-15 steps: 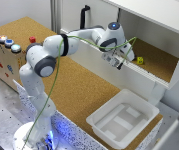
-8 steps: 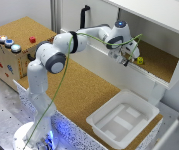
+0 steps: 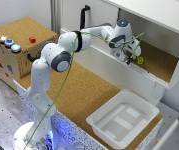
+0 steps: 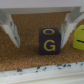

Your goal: Move to the box and place the purple object

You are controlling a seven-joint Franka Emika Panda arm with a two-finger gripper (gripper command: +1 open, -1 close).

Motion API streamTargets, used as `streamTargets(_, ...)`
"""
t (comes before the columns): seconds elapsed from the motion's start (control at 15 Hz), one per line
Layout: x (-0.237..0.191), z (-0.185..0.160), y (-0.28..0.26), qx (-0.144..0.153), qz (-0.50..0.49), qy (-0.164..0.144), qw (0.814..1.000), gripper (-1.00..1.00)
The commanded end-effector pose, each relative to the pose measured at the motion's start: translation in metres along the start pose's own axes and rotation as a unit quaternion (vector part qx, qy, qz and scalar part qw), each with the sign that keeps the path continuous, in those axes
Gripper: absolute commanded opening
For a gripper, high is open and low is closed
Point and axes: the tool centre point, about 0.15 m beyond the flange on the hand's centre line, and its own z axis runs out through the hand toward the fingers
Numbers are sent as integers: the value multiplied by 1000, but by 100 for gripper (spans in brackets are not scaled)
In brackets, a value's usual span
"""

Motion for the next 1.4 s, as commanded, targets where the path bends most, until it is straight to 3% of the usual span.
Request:
streamTargets(0.0, 7, 16, 11, 8, -5, -7, 1000, -100)
streamTargets(0.2, 1, 8, 11, 15, -2, -6, 1000, -100)
streamTargets(0.4, -15, -28, 5, 19, -18, 22, 999, -100)
streamTargets(0.6, -45, -54, 6, 35, -27, 26, 999, -100)
streamTargets(1.0, -114, -73, 23, 55, -24, -18, 998, -100)
streamTargets(1.33, -173, -77, 45, 41, -32, -69, 996, -100)
